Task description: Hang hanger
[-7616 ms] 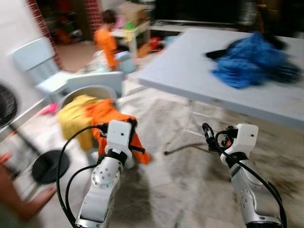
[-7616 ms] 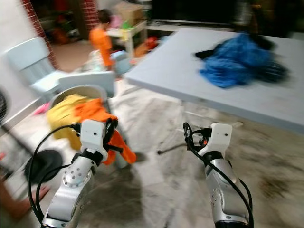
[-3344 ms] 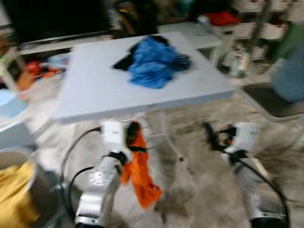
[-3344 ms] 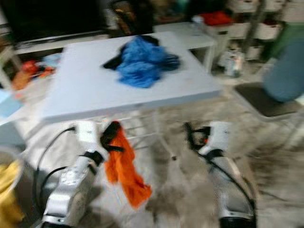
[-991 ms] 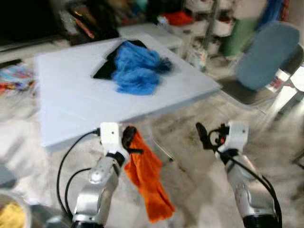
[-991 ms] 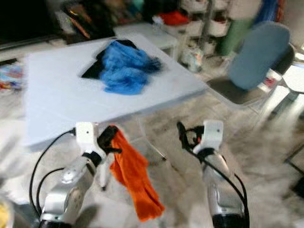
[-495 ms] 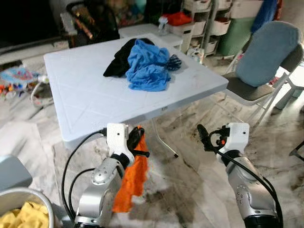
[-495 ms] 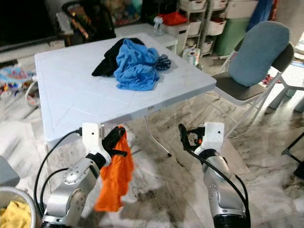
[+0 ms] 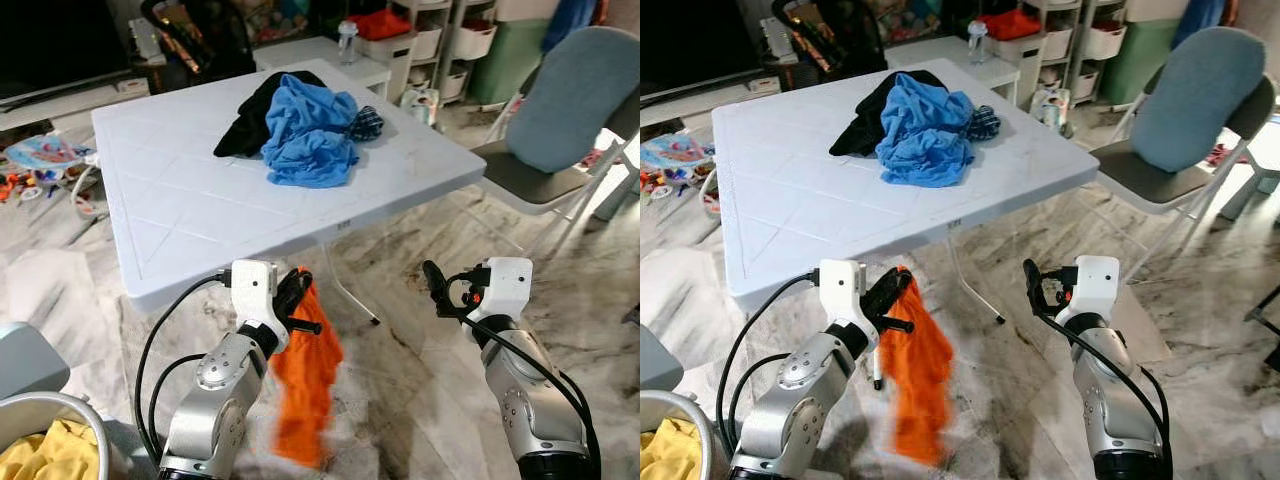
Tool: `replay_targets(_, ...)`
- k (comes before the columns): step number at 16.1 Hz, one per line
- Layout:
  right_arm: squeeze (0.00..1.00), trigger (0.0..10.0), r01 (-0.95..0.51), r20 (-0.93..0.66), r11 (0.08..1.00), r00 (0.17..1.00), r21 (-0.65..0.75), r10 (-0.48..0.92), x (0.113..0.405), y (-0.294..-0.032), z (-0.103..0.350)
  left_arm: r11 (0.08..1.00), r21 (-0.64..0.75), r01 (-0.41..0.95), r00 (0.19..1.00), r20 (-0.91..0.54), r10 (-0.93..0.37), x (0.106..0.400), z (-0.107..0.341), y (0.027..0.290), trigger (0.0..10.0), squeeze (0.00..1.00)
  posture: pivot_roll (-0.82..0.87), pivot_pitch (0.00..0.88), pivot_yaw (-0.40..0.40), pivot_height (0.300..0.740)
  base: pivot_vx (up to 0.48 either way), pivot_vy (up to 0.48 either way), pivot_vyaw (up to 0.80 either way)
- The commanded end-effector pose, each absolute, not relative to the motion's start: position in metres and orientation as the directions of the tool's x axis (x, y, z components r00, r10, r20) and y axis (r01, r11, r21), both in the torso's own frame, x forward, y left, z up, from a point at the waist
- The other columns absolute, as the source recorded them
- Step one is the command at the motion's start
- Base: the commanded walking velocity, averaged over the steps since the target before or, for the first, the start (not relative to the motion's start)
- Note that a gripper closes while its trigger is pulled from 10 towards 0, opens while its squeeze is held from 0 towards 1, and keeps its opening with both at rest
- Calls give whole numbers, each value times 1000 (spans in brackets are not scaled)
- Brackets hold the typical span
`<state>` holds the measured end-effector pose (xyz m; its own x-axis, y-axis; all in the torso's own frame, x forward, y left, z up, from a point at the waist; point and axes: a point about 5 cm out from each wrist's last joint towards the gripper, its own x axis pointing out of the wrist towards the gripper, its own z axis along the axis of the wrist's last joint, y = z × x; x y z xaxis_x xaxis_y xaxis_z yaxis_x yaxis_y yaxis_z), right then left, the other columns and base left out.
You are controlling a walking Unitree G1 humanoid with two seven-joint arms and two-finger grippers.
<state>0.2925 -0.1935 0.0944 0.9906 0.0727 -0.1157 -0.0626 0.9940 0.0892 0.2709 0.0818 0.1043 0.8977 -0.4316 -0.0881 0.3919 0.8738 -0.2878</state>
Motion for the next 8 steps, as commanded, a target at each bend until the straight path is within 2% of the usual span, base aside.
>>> replay_targets(1,0,10000,-64,-110,994,991,85,73,295,-194,96,866,-281,413,893,-64,-446,270,109,81,10000,0,-121,0,13,740,0,0,0)
replay_targets(5,0,10000,-64,-118,995,990,81,74,296,-193,95,867,-280,413,891,-71,-448,269,108,81,10000,0,-120,0,10,740,0,0,0)
replay_targets(8,0,10000,-67,-120,995,990,80,76,297,-193,95,873,-279,400,896,-83,-437,270,106,83,10000,0,-118,0,10,740,0,0,-800)
